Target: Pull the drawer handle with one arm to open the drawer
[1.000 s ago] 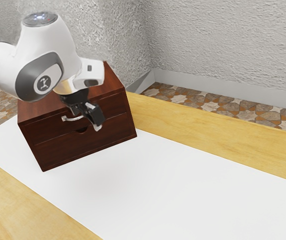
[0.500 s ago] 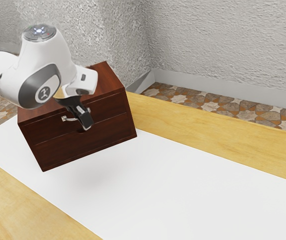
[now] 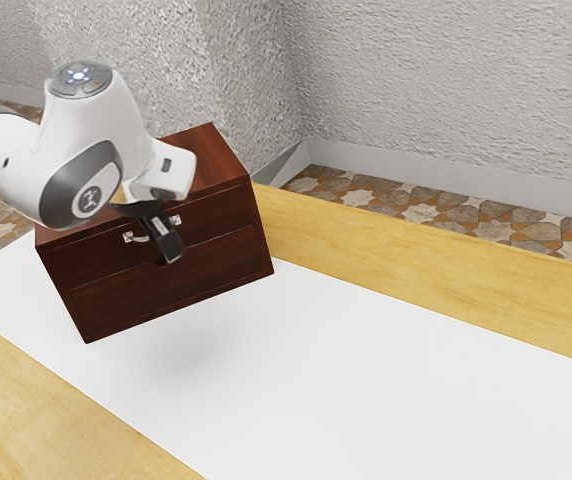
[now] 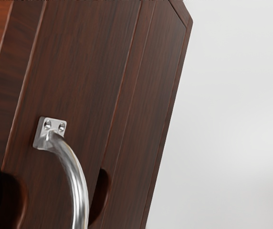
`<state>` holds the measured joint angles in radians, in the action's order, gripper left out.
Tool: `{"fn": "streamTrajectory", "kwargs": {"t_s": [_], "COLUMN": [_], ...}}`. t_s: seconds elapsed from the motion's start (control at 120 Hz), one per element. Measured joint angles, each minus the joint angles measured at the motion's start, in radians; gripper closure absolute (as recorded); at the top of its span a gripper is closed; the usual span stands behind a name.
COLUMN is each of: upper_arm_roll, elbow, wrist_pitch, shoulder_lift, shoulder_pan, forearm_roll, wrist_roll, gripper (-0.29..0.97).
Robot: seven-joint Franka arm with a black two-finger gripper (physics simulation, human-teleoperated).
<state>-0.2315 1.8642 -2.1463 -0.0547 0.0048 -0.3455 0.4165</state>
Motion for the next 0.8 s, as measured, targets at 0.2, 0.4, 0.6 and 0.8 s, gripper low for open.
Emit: {"fn": "streamTrajectory", "kwargs": {"t_s": [0.2,0.4,0.6,0.8], "upper_arm_roll": [-0.004,-0.023,-0.025,-0.024], "elbow": [0.004,0.018,0.019,0.036], "wrist_pitch": [-0.021,-0.039,-0.051,-0.066], "shoulder_lift": [0.002,0.003,0.016,0.021], "shoulder_pan": [0.004,-0.004,0.012,0.008], "forearm_roll": [-0.005,-0.007,-0.007,-0.008], "wrist_roll": [0.015,0.026,0.033,0.038], "gripper": [0.15,0.21,0.25,0.26]}}
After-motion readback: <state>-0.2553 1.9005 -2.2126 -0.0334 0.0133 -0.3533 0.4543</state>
